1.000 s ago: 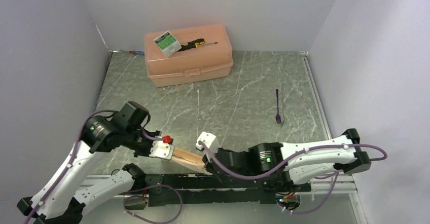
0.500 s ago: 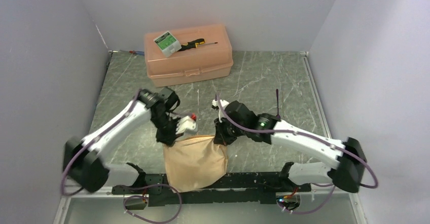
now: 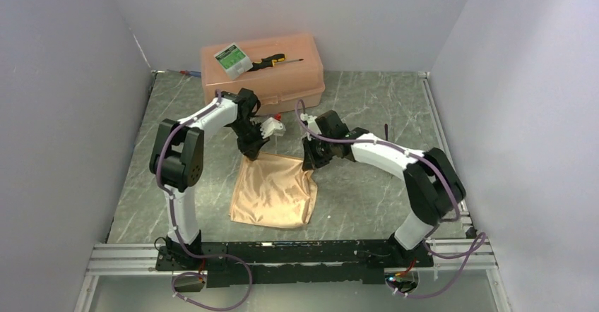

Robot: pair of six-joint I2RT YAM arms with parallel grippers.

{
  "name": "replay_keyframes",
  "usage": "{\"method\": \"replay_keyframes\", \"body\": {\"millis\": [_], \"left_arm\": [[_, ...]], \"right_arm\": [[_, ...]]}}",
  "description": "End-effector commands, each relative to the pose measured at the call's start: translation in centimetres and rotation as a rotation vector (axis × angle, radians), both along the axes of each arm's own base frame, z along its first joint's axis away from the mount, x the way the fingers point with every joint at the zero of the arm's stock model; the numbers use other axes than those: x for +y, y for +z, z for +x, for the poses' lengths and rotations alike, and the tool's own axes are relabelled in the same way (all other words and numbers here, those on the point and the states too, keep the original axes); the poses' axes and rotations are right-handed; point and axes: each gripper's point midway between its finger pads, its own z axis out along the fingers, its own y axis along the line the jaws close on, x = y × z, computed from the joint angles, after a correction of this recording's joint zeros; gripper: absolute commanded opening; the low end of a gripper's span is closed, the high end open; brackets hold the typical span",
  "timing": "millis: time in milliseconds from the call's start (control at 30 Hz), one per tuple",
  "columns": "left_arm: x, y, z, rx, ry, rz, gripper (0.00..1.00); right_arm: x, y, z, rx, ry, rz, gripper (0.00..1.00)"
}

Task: Fold the napkin into a case and place the utensils inside
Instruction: Turn over the upper triangle folded napkin at the center of the board.

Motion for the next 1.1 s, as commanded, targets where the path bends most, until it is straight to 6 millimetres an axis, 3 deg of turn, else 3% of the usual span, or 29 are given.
{"method": "replay_keyframes", "body": {"millis": [0,67,100,267,433,500,567,700,733,767,800,900,1067], "left_arm": [[0.3,-1.2,4.0,-0.076,0.082,0.053,0.15],[-0.1,-1.5,5.2,-0.106,0.116,0.047,0.18],[-0.3,-1.7,5.8,-0.116,0.134,0.047,0.19],[-0.3,-1.4,8.3,-0.191,0.226,0.068,0.35],[-0.5,0.5,9.0,-0.236,0.263,0.048,0.44],[-0.6,1.3,8.9,-0.235,0.277,0.035,0.52],[-0.7,2.2,8.8,-0.227,0.293,0.025,0.66],[-1.1,4.0,8.1,-0.195,0.323,-0.014,0.7],[-1.2,4.5,7.7,-0.182,0.328,-0.026,0.71],[-1.5,4.9,7.3,-0.164,0.33,-0.04,0.81],[-1.6,5.3,7.0,-0.153,0.331,-0.049,0.85],[-1.7,6.1,5.9,-0.127,0.326,-0.066,0.86],[-1.0,6.9,4.7,-0.111,0.322,-0.045,0.85]], "right_arm": [[-0.9,-1.6,3.2,-0.009,0.02,-0.021,0.0],[-1.3,-2.7,4.3,-0.006,-0.007,-0.038,0.0],[-1.5,-3.1,4.8,-0.017,-0.025,-0.048,0.06],[-2.5,-3.5,7.6,-0.089,-0.109,-0.094,0.53],[-4.7,-1.8,11.0,-0.214,-0.237,-0.199,0.79],[-5.8,-0.1,12.2,-0.258,-0.32,-0.203,0.8],[-6.5,1.3,12.3,-0.279,-0.381,-0.182,0.8],[-6.5,3.2,10.4,-0.236,-0.479,-0.092,0.73],[-6.1,3.3,9.5,-0.211,-0.49,-0.064,0.72],[-5.9,3.3,8.3,-0.187,-0.502,-0.034,0.72],[-5.3,3.2,7.2,-0.153,-0.498,0.018,0.71],[-2.9,3.1,4.3,-0.045,-0.469,0.209,0.66],[-1.4,1.3,3.6,0.042,-0.443,0.282,0.6]]}}
